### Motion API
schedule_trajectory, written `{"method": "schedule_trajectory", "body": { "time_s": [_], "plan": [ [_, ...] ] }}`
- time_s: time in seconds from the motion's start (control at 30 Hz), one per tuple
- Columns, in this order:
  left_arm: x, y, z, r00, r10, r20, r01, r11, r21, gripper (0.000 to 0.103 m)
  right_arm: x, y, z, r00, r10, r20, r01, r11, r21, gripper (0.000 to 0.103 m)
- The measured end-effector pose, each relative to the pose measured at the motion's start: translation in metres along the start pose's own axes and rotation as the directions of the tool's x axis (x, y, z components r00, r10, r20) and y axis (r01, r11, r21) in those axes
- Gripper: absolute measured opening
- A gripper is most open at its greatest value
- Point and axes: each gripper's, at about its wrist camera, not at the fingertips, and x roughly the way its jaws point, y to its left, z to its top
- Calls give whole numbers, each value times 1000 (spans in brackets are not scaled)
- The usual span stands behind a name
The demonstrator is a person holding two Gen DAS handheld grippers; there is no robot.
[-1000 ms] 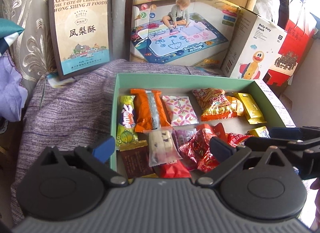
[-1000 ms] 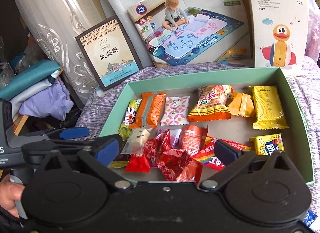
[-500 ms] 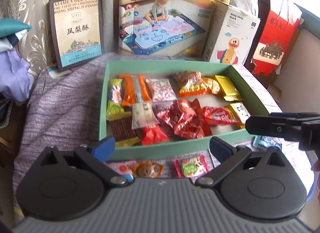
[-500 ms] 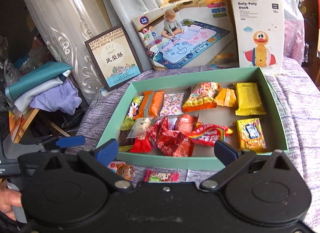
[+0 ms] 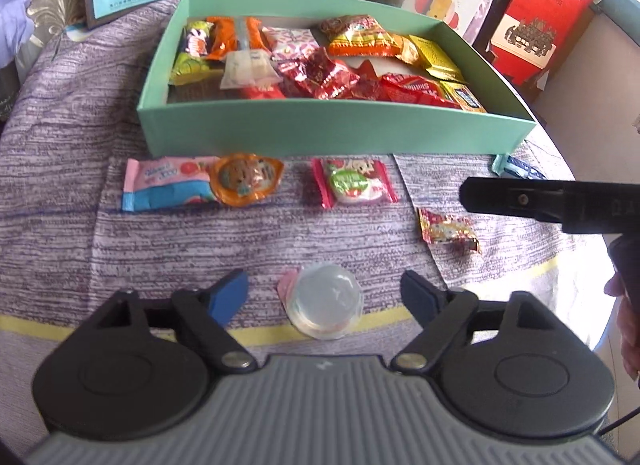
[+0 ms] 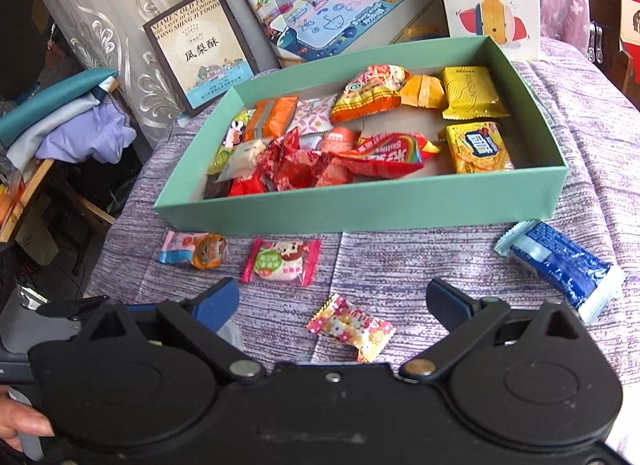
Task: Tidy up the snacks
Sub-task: 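Grasp the clear jelly cup with the left gripper while the right grasps the patterned candy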
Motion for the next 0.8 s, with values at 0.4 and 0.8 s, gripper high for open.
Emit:
{"method": "schedule_trajectory", "body": {
  "time_s": [0.4,0.8],
  "plan": [
    [0,8,-3,1000,19,-2,-19,999,31,40,31,8,-14,997,-5,-82,-6,990,-139,70],
    [2,-1,-9,999,39,20,-40,998,55,40,34,23,-19,996,-60,-66,44,974,-223,39]
  ]
}}
